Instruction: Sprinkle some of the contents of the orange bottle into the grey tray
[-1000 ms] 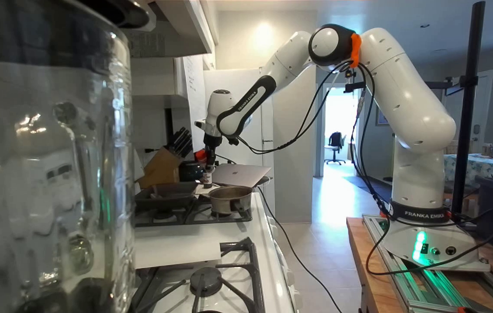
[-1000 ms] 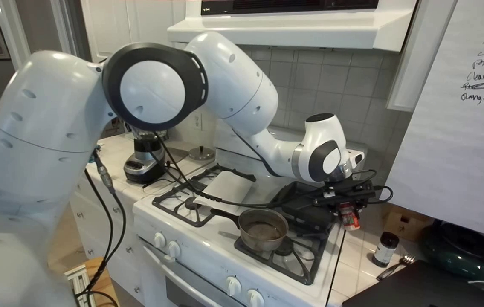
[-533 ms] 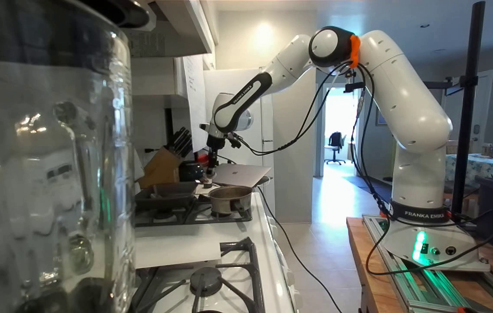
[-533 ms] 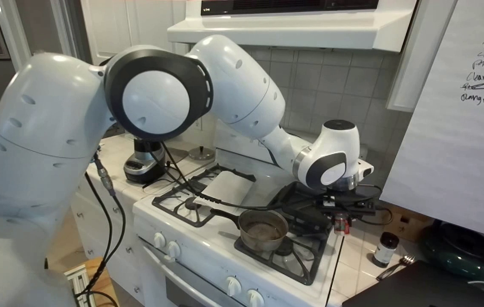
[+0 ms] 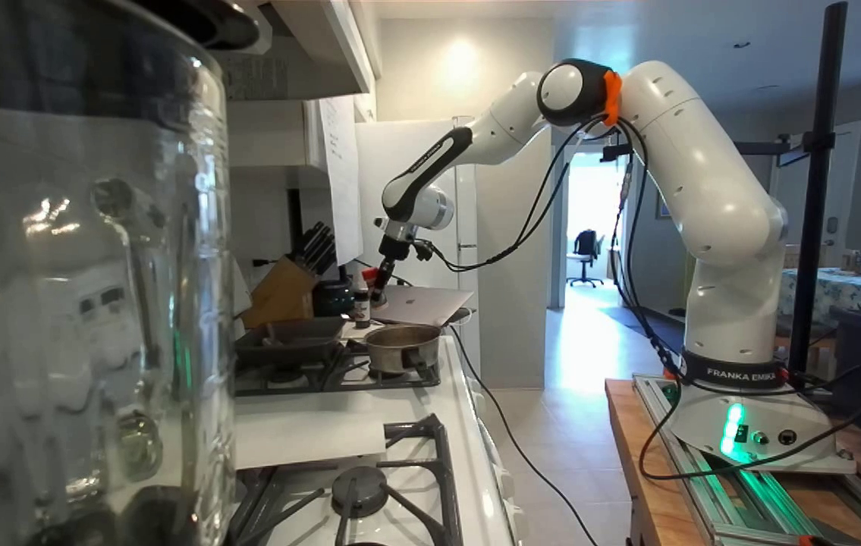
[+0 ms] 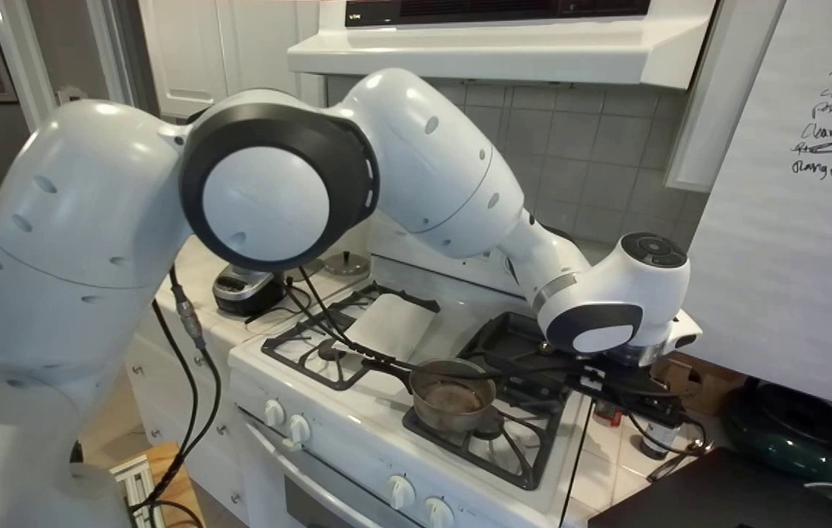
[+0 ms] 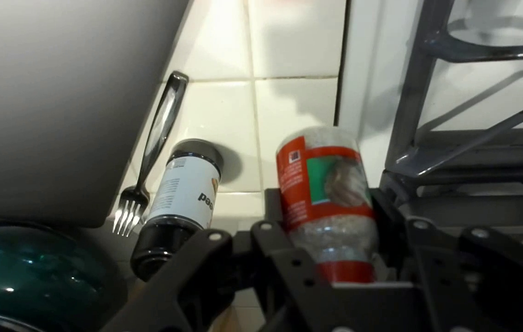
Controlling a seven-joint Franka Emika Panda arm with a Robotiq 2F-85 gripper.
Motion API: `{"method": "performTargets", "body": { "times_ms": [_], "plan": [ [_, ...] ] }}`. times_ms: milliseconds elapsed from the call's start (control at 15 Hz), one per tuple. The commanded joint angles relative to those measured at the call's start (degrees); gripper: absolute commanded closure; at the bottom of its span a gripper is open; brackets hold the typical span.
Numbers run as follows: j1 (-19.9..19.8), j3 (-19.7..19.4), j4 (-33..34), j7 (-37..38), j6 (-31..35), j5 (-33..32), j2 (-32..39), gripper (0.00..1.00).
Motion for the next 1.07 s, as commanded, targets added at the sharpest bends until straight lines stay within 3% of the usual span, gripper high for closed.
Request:
{"method": "performTargets", "body": {
  "times_ms": [0,400,1000],
  "plan": [
    [-1.32,1.24,3.33,-1.99,0.51,5.61,3.18,0.77],
    [-2.07,2.26,6.24,-2.0,2.64,9.57,6.96,0.77],
    [-4.9,5.89,9.09,-4.11,6.27,10.46,11.97,0.77]
  ]
}}
